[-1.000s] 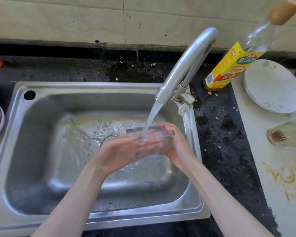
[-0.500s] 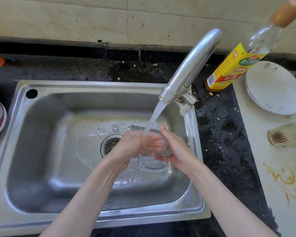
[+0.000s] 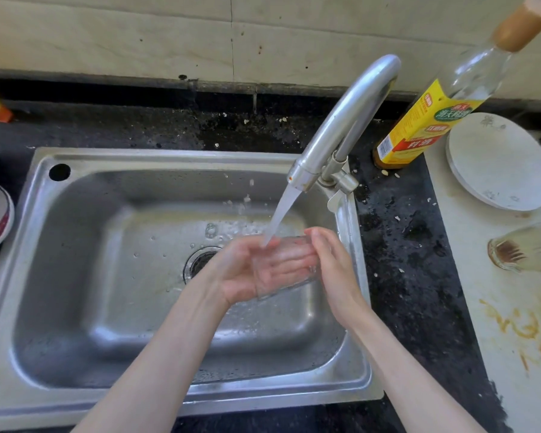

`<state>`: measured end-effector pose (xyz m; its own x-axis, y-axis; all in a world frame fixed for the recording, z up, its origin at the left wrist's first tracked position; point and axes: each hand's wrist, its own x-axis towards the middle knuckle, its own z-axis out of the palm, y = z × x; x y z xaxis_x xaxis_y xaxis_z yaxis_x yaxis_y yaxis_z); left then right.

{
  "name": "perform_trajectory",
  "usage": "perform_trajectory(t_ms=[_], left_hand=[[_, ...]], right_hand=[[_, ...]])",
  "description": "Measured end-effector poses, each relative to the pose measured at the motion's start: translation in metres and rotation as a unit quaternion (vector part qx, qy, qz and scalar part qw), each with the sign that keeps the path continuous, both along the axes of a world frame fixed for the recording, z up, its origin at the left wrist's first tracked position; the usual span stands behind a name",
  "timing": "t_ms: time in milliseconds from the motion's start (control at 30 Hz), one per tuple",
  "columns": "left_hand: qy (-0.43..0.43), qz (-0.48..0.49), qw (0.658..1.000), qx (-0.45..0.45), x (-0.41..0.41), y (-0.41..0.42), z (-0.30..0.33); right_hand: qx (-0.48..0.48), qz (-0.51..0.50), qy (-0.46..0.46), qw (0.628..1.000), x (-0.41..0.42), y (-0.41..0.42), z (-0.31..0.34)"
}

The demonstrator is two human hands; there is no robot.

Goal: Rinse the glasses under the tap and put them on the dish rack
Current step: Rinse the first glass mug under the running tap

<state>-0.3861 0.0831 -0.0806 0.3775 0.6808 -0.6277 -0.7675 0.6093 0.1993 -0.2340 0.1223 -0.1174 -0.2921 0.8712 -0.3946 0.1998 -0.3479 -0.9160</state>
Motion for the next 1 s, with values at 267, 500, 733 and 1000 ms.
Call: perform_trajectory(t_ms=[267, 500, 733, 1000], left_hand=[[0.155, -0.065, 0.986, 0.022, 0.004, -0.003, -0.008], [-0.060, 0.032, 0.998, 0.001, -0.007, -0.004, 0.003], [0.226, -0.043, 0.970, 0.077, -0.004, -0.003, -0.001], [0.159, -0.049, 0.985, 0.046, -0.011, -0.003, 0.005]], right_hand=[[-0.204, -0.025, 0.025, 0.978, 0.003, 0.004, 0.002], [-0.112, 0.051, 0.147, 0.981, 0.005, -0.009, 0.011], [-0.130, -0.020, 0.000, 0.991, -0.007, -0.003, 0.005], [-0.180, 0.003, 0.116, 0.977, -0.002, 0.000, 0.004]])
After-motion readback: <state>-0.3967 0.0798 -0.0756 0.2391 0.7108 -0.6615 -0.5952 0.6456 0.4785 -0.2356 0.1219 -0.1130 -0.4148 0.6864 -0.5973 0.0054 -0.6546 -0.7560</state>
